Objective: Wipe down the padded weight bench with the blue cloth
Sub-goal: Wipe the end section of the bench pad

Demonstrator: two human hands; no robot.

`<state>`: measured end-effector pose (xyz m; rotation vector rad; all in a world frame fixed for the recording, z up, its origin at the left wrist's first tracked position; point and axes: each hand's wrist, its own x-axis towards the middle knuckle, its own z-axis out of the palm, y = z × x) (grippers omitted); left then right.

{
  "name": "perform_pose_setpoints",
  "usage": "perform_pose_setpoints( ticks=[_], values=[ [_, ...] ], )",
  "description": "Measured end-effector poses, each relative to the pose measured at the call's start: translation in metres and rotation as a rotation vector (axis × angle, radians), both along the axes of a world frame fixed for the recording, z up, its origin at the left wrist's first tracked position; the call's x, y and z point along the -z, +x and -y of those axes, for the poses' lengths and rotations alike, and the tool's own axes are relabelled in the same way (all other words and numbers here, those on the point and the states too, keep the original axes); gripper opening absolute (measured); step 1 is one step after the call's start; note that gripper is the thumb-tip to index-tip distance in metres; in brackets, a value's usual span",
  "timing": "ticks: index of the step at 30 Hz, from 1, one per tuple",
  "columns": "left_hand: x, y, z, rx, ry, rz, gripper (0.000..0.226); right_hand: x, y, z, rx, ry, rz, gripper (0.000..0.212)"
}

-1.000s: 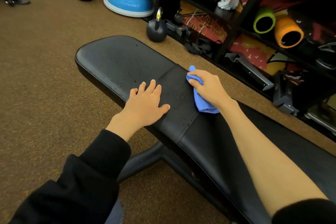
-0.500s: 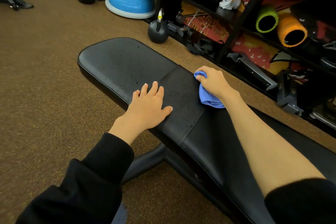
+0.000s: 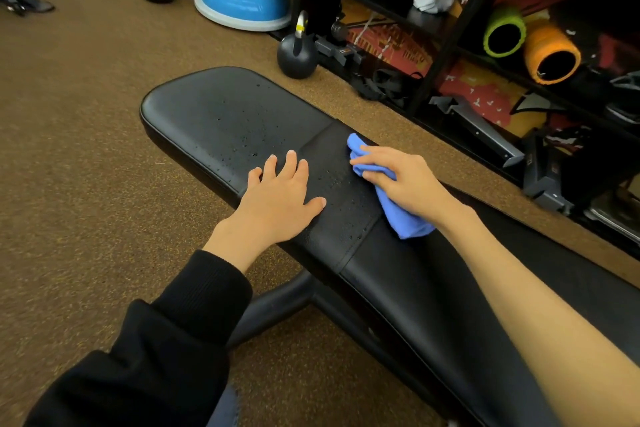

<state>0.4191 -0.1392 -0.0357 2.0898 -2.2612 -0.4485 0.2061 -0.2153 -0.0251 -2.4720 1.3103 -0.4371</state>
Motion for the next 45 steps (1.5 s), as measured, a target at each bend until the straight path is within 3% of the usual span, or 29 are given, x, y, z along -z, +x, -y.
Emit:
perform_pose_setpoints(
  ticks=[5, 10, 13, 27, 34, 37, 45],
  values=[
    [0.000, 0.001, -0.001, 0.011, -0.010, -0.006, 0.072, -0.002, -0.012, 0.009, 0.054, -0.030, -0.008, 0.025],
    [0.001, 0.000, -0.001, 0.009, -0.008, 0.005, 0.071, 0.003, 0.007, 0.037, 0.328, 0.050, 0.043, 0.036],
    [0.001, -0.003, 0.000, 0.000, -0.002, 0.001, 0.071, 0.006, 0.012, 0.030, 0.386, 0.044, 0.065, 0.036],
    [0.001, -0.001, -0.001, -0.002, 0.003, -0.023, 0.073, 0.017, -0.014, -0.065, 0.114, -0.085, 0.103, 0.032],
    [0.001, 0.003, -0.003, 0.023, -0.001, -0.027, 0.072, 0.013, -0.009, -0.009, 0.430, -0.061, 0.083, 0.028],
    [0.001, 0.002, -0.003, 0.020, 0.004, -0.024, 0.072, 0.015, -0.002, -0.010, 0.456, -0.066, 0.083, 0.027],
    [0.002, 0.002, -0.002, 0.009, 0.009, -0.016, 0.072, 0.018, 0.007, -0.083, 0.194, -0.077, 0.153, 0.029]
  ],
)
